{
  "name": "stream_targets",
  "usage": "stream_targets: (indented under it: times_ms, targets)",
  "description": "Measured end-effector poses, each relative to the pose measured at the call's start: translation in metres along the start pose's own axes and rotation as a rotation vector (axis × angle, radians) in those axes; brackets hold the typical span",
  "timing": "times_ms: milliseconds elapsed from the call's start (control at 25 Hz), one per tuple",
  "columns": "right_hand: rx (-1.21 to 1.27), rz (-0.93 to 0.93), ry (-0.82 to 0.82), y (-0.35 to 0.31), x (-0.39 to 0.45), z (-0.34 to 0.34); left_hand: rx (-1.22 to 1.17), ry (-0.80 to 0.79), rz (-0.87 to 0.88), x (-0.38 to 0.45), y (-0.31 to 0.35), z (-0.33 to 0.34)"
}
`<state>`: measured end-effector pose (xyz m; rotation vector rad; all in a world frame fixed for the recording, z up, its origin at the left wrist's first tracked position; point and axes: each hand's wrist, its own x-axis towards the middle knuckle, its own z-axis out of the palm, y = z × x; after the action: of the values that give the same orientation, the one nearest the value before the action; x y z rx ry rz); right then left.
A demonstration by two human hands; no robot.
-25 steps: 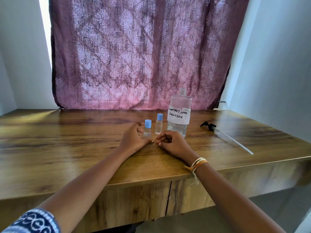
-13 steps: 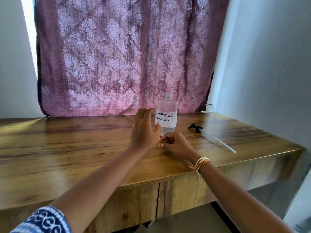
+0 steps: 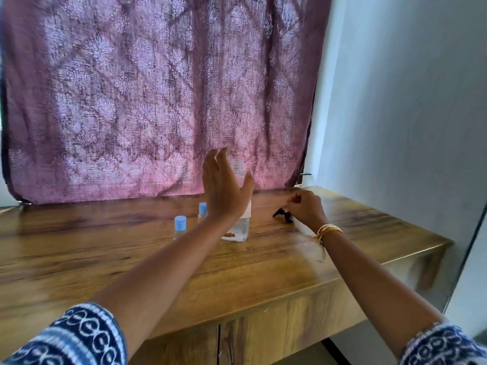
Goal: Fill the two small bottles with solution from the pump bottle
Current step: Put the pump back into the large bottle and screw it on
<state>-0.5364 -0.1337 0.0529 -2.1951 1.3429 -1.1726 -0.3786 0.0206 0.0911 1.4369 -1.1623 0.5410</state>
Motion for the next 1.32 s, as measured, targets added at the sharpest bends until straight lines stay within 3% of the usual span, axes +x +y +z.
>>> stream_targets:
  times_ms: [280, 440, 640, 800, 960, 1080, 1320]
  targets:
    - [-0.366, 0.056, -0.331, 0.014, 0.041, 0.037, -0.055, -0.110, -0.125, 0.021, -0.014, 0.014]
    - [-0.420, 0.048, -0.362, 0.021, 0.041, 0.046, -0.138, -0.232, -0.188, 0.030, -0.021, 0.022]
    - [-0.409, 0.076, -0.262, 0.020, 0.035, 0.051, -0.157, -0.301, -0.198, 0.028, -0.033, 0.029]
    - [-0.180, 0.107, -0.192, -0.018, 0.049, 0.034, -0.163, -0.298, -0.238, 0.031, -0.035, 0.030]
    - [0.280, 0.146, -0.173, -0.089, 0.082, -0.009, -0.172, -0.378, -0.282, 0.041, -0.040, 0.027]
    - [0.554, 0.142, -0.060, -0.131, 0.109, -0.035, -0.135, -0.405, -0.272, 0.046, -0.044, 0.029]
    - [0.823, -0.089, 0.119, -0.204, 0.128, -0.062, -0.186, -0.418, -0.327, 0.049, -0.044, 0.031]
